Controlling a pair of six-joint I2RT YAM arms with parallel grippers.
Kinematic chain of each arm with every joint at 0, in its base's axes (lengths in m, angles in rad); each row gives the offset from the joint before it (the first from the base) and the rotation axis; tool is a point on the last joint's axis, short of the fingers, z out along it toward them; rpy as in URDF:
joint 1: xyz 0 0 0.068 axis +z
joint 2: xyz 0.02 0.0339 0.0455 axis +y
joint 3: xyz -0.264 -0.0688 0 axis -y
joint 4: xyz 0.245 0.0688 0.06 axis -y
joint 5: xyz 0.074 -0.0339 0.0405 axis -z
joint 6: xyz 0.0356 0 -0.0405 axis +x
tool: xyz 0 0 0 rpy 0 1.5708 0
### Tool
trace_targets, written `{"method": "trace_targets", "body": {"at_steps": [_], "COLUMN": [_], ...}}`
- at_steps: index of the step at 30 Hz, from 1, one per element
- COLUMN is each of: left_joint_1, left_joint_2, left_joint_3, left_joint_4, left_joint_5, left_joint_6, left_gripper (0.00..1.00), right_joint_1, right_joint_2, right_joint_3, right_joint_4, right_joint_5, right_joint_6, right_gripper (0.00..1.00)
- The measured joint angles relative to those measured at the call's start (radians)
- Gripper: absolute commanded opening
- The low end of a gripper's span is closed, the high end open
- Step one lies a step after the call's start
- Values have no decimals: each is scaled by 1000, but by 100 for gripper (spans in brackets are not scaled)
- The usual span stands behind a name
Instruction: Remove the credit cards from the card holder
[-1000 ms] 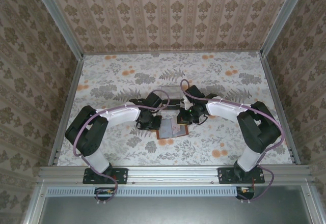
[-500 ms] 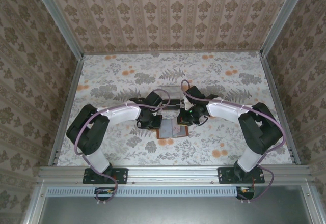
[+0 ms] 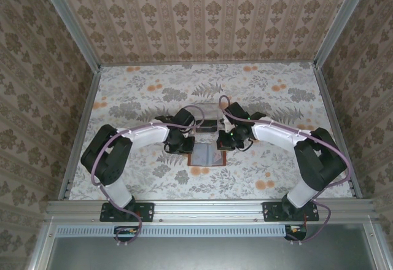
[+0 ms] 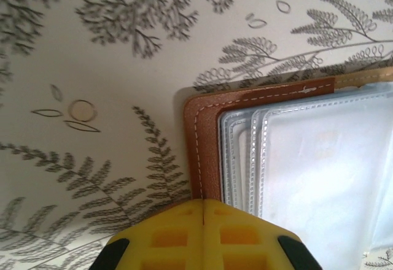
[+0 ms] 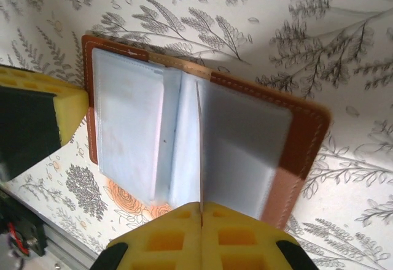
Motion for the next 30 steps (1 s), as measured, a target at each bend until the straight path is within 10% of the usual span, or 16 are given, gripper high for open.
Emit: {"method": "trace_targets", "body": {"at_steps": [30], "left_joint_1": [71], "left_joint_2": [-227], "left_joint_3": [-180], "left_joint_4": [134], "left_joint_5": [-6], "left_joint_6": [-47], "left_gripper": [4], "right_joint_1": [-17], "right_joint_2": [359], "right_joint_3": [774], "right_joint_4": [-466], "right_joint_5": [196], "right_joint_6": [-1276], "right_gripper": [0]}}
